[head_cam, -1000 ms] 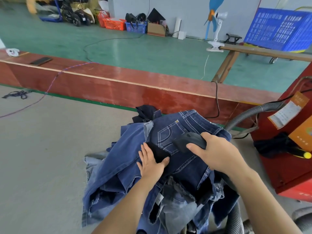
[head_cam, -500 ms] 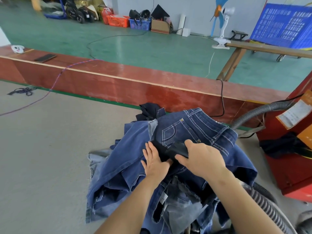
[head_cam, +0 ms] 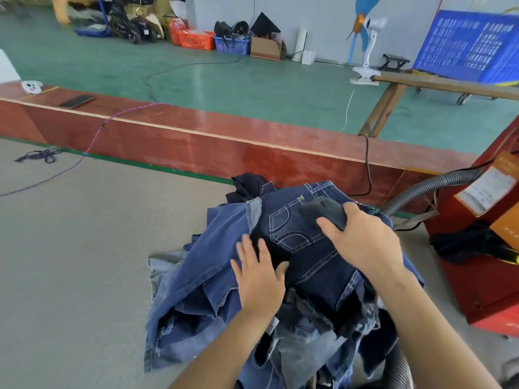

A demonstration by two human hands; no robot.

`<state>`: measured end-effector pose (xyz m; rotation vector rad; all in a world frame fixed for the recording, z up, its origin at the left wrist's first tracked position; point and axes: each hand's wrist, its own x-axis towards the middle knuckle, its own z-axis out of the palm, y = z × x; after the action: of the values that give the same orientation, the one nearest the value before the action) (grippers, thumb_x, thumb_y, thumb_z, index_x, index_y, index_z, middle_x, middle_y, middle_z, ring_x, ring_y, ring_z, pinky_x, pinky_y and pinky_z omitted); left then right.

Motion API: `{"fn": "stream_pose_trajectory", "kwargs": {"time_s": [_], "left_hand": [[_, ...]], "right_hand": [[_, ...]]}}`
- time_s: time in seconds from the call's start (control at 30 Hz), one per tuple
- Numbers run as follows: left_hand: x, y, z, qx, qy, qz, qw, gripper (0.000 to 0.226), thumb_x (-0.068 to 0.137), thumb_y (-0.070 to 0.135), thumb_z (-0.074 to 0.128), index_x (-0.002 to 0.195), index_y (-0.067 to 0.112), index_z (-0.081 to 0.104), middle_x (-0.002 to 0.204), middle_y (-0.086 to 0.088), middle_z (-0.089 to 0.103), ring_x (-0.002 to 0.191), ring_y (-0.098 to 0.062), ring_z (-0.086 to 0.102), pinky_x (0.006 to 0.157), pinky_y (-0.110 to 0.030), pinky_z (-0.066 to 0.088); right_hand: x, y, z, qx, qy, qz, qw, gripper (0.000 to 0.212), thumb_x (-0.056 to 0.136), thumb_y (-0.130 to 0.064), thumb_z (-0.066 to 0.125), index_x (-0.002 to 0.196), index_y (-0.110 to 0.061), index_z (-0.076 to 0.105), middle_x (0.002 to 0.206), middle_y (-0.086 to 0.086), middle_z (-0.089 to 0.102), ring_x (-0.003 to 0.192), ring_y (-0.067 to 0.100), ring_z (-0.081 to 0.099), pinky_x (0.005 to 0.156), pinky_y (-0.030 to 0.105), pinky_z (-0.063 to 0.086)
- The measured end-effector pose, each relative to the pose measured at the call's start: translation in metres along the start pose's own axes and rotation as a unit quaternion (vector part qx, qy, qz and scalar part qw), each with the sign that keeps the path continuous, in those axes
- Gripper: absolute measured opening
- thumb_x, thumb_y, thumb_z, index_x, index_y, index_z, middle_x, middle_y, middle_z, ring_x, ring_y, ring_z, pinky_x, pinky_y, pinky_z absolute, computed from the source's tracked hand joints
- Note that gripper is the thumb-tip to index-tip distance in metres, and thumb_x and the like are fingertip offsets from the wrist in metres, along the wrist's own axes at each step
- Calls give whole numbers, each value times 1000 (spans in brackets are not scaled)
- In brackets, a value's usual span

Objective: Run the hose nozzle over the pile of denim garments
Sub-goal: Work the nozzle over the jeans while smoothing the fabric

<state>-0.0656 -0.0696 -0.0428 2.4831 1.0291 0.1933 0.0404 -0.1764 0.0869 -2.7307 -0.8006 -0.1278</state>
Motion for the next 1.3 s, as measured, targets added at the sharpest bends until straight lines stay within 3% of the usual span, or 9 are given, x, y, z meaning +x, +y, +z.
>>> {"fn": "stream_pose_trajectory", "kwargs": {"time_s": [0.1, 0.23, 0.4, 0.57, 0.67, 0.8, 0.97, 1.07, 1.3], "left_hand": [[-11, -6, -4, 36, -83, 100, 991, 68, 101, 55, 15, 155, 14, 11, 163, -4, -8, 149, -18, -10, 119, -43, -4], [-23, -6, -2, 85, -163, 89, 979, 85, 92, 70, 16, 154, 17, -10, 157, -9, -27, 145, -24, -25, 115, -51, -14], [-26, -9, -3, 101, -218, 90, 967, 91, 90, 72, 30, 152, 23, -15, 152, -9, -38, 142, -25, -32, 114, -56, -12], [-23, -11, -15, 100, -236, 118, 959, 102, 85, 70, 47, 152, 26, -17, 152, -12, -38, 143, -27, -29, 115, -55, -10], [-26, -16, -15, 86, -237, 132, 959, 107, 83, 68, 53, 151, 27, -19, 150, -11, -41, 143, -27, -30, 114, -56, -10], [-27, -18, -12, 68, -237, 136, 960, 106, 85, 63, 55, 151, 28, -20, 148, -8, -44, 142, -26, -32, 114, -57, -10], [-25, -20, -12, 75, -240, 136, 958, 102, 85, 61, 56, 153, 29, -13, 150, -7, -42, 142, -24, -31, 114, -58, -10], [-24, -21, -12, 79, -235, 138, 959, 103, 84, 57, 61, 153, 30, -11, 151, -8, -40, 143, -25, -29, 114, -59, -9], [-27, -25, -8, 26, -209, 139, 968, 103, 82, 44, 66, 152, 27, -8, 155, -5, -34, 145, -23, -25, 115, -58, -4]], "right_hand": [[-5, -2, 2, -10, -27, -23, 999, 39, 92, -57, 46, 96, -19, 42, 77, 0, 53, 77, 30, 58, 61, 34, 39], [-16, -16, 14, -29, -69, -76, 994, 38, 92, -58, 46, 96, -20, 40, 88, 3, 64, 86, 30, 63, 61, 32, 37], [-23, -28, 40, -101, -115, -106, 983, 42, 95, -54, 45, 114, -16, 46, 104, 4, 66, 96, 27, 64, 63, 31, 36], [-8, -13, 24, -75, -59, -50, 994, 41, 94, -55, 45, 112, -17, 46, 104, 7, 67, 97, 31, 64, 65, 33, 37], [-6, -8, 9, -33, -32, -45, 998, 38, 91, -58, 46, 94, -21, 39, 87, 2, 66, 77, 28, 60, 57, 32, 37], [-15, -18, 10, -22, -30, -87, 996, 36, 89, -60, 47, 92, -25, 37, 70, -7, 51, 66, 23, 51, 55, 32, 34], [-19, -24, 33, -90, -131, -105, 982, 41, 92, -56, 47, 111, -20, 47, 97, 1, 65, 94, 27, 63, 64, 32, 39], [-14, -13, 29, -80, -161, -82, 980, 36, 90, -57, 50, 101, -22, 46, 101, 1, 65, 95, 27, 62, 68, 32, 39], [-14, 11, -20, 1, 2, -18, 1000, 38, 86, -60, 52, 88, -23, 45, 67, -9, 52, 58, 16, 48, 52, 31, 35]]}}
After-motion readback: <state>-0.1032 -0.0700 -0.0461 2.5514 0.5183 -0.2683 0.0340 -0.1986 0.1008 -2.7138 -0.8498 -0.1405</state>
